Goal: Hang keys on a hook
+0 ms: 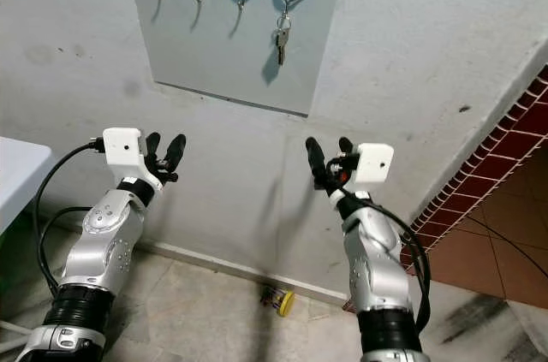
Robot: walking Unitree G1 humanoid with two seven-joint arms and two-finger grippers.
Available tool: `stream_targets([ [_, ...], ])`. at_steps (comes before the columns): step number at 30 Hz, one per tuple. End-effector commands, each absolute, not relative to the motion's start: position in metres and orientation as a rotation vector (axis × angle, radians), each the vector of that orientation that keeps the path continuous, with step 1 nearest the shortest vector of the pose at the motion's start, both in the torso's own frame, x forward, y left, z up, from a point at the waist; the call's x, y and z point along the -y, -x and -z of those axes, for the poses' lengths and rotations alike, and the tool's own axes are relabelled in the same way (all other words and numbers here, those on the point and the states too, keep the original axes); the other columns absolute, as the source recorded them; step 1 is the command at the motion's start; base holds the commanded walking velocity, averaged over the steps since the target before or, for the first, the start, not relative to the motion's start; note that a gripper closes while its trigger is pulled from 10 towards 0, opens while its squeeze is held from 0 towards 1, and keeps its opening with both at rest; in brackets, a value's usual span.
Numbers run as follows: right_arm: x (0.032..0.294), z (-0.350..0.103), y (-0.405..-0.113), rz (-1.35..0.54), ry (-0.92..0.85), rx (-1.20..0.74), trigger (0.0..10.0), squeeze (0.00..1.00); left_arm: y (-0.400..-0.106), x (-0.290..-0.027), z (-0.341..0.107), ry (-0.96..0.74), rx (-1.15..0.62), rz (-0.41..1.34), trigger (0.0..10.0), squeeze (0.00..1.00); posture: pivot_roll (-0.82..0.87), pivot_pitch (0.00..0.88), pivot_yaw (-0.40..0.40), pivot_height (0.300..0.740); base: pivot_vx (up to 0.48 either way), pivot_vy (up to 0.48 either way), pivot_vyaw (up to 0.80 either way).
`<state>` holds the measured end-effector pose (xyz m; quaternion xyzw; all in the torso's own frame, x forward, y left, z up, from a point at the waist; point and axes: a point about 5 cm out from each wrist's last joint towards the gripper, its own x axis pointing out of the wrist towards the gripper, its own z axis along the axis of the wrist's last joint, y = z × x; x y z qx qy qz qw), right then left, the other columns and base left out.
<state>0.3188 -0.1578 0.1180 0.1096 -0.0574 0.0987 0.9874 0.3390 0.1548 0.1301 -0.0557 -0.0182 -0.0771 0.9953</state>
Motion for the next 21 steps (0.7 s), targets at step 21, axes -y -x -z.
stream_targets([
  [21, 0.169, -0.088, -0.295, -0.035, -0.061, 0.061, 10.0, 0.00, -0.341, -0.154, -0.116, 0.199, -0.026, 0.230, 10.0, 0.00, -0.10, 0.016, 0.053, 0.740, 0.000, 0.000, 0.00],
])
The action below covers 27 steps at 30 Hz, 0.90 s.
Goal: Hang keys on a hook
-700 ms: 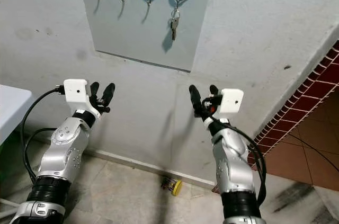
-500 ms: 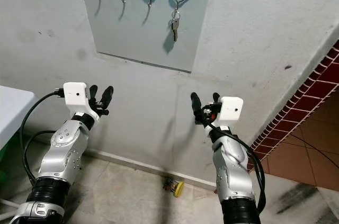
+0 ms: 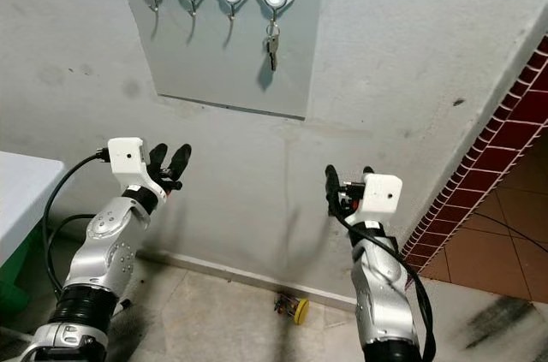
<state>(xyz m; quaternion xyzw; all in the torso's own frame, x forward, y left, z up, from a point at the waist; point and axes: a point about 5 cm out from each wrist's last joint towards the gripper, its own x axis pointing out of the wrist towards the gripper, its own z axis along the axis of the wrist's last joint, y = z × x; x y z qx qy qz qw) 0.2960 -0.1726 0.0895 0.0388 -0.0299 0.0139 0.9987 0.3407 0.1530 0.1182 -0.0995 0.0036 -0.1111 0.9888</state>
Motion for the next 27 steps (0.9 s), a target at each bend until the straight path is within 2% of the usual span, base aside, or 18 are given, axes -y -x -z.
stream_targets([
  [1, 0.169, -0.088, -0.295, -0.035, -0.061, 0.061, 10.0, 0.00, -0.341, -0.154, -0.116, 0.199, -0.026, 0.230, 10.0, 0.00, -0.10, 0.016, 0.053, 0.740, 0.000, 0.000, 0.00],
  [7, 0.166, -0.086, -0.291, -0.049, -0.063, 0.066, 10.0, 0.00, -0.325, -0.155, -0.103, 0.279, -0.053, 0.254, 10.0, 0.00, -0.10, 0.020, 0.040, 0.740, 0.000, 0.000, 0.09],
  [14, 0.163, -0.085, -0.291, -0.073, -0.040, 0.061, 10.0, 0.00, -0.320, -0.155, -0.103, 0.232, -0.035, 0.281, 10.0, 0.00, -0.07, 0.014, 0.016, 0.740, 0.000, 0.000, 0.80],
  [27, 0.163, -0.088, -0.296, -0.085, -0.015, 0.065, 10.0, 0.00, -0.325, -0.164, -0.111, 0.134, 0.012, 0.185, 10.0, 0.00, -0.05, 0.005, -0.003, 0.740, 0.000, 0.000, 0.80],
])
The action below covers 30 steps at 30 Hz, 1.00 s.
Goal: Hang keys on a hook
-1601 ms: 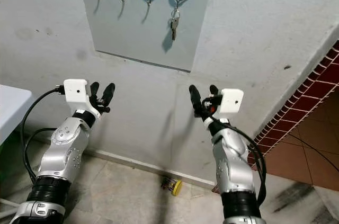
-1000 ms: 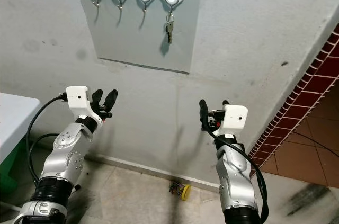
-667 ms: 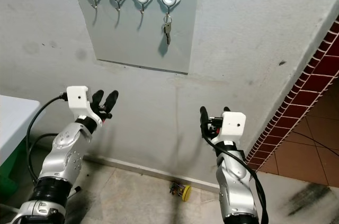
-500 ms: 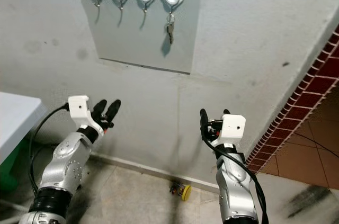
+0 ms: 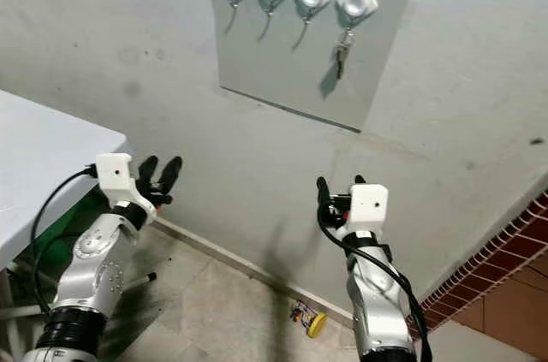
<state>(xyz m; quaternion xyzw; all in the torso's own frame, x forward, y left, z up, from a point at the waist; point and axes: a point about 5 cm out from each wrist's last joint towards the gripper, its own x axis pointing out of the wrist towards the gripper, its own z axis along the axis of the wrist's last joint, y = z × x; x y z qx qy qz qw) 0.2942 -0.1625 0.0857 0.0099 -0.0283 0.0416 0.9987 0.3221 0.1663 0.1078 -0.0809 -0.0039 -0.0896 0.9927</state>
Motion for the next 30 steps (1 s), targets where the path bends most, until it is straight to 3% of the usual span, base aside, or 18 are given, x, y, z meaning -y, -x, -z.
stream_targets([
  [1, 0.1634, -0.0879, -0.2963, -0.084, -0.015, 0.066, 10.0, 0.00, -0.3247, -0.1638, -0.1107, 0.130, 0.009, 0.186, 10.0, 0.00, -0.05, 0.005, -0.003, 0.740, 0.000, 0.000, 0.80],
  [30, 0.1650, -0.0909, -0.2996, -0.098, 0.011, 0.072, 10.0, 0.00, -0.3279, -0.1658, -0.1180, 0.142, 0.035, 0.182, 10.0, 0.00, -0.03, 0.035, -0.015, 0.740, 0.000, 0.000, 0.80],
])
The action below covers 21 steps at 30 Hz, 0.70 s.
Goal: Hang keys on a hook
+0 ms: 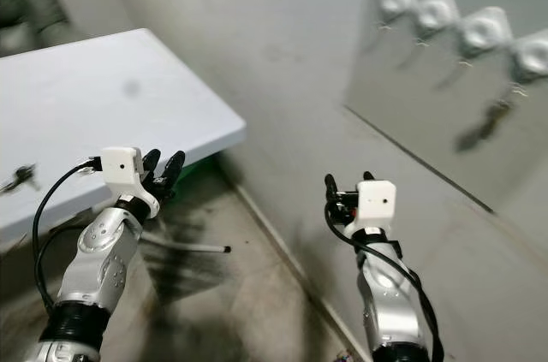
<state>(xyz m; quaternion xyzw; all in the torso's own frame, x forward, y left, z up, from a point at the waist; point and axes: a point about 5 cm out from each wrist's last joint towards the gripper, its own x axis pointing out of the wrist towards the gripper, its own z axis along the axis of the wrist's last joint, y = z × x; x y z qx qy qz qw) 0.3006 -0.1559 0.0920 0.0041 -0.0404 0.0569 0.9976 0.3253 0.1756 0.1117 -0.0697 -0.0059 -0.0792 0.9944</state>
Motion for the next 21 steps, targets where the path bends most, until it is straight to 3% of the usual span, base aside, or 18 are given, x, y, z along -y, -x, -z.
stream_targets([
  [1, 0.1653, -0.0913, -0.2996, -0.099, 0.013, 0.073, 10.0, 0.00, -0.3276, -0.1651, -0.1175, 0.141, 0.034, 0.183, 10.0, 0.00, -0.03, 0.036, -0.018, 0.740, 0.000, 0.000, 0.80],
  [18, 0.1686, -0.0955, -0.3012, -0.114, 0.046, 0.085, 10.0, 0.00, -0.3292, -0.1603, -0.1193, 0.126, 0.043, 0.221, 10.0, 0.00, -0.04, 0.037, -0.023, 0.740, 0.000, 0.000, 0.80],
  [21, 0.1675, -0.0963, -0.3002, -0.113, 0.008, 0.095, 10.0, 0.00, -0.3290, -0.1626, -0.1189, 0.139, 0.046, 0.205, 10.0, 0.00, -0.04, 0.037, -0.020, 0.740, 0.000, 0.000, 0.00],
])
